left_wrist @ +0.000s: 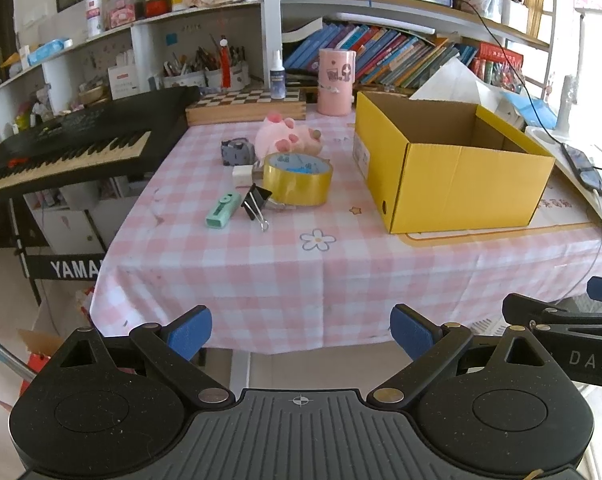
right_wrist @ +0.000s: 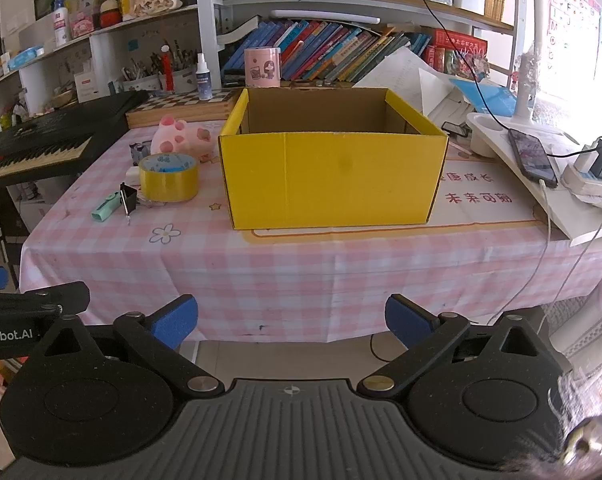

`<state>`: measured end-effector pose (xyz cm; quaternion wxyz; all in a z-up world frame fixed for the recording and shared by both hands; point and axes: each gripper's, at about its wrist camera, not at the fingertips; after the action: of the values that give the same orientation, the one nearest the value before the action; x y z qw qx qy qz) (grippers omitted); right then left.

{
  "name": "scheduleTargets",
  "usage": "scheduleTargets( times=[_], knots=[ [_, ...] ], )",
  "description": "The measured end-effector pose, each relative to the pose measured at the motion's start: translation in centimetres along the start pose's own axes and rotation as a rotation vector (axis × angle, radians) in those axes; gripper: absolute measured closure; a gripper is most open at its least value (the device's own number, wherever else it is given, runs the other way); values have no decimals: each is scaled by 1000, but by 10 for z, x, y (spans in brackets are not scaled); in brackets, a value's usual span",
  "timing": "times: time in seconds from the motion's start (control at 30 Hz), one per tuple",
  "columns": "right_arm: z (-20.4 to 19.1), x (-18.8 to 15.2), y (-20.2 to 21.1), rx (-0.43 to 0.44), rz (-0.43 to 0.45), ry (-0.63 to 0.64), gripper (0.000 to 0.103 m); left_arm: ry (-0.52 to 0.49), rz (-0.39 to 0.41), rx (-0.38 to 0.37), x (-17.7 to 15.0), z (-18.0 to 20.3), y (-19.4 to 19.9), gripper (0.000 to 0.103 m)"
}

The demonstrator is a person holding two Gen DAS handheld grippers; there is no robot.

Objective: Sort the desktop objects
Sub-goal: 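Move both tools toward the objects beside the pink plush toy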

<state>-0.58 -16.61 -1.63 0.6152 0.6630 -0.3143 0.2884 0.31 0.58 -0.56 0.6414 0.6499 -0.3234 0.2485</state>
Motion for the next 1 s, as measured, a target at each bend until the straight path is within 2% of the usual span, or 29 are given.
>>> scheduleTargets(
  times=[0.47,0.7,1.0],
  knots=[
    [-4,-1,-2,22,-5,5,3,12,7,-13,-1,-3,-1,5],
    [-6,0,-2,18,-3,12,10,17,7,-29,0,-6,-1,5],
    [-12,1,-2,18,-4,18,11,33,2,-22,-2,-14,-3,5]
  ],
)
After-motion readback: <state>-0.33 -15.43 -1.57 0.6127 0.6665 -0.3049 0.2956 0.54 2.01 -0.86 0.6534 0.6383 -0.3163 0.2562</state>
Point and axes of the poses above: each gripper's, at about its wrist camera, not at the fingertips, and y roughly against the way its jaws point, z to its right, x to its top, and after that the axes turned 3 degrees about -y, right-handed
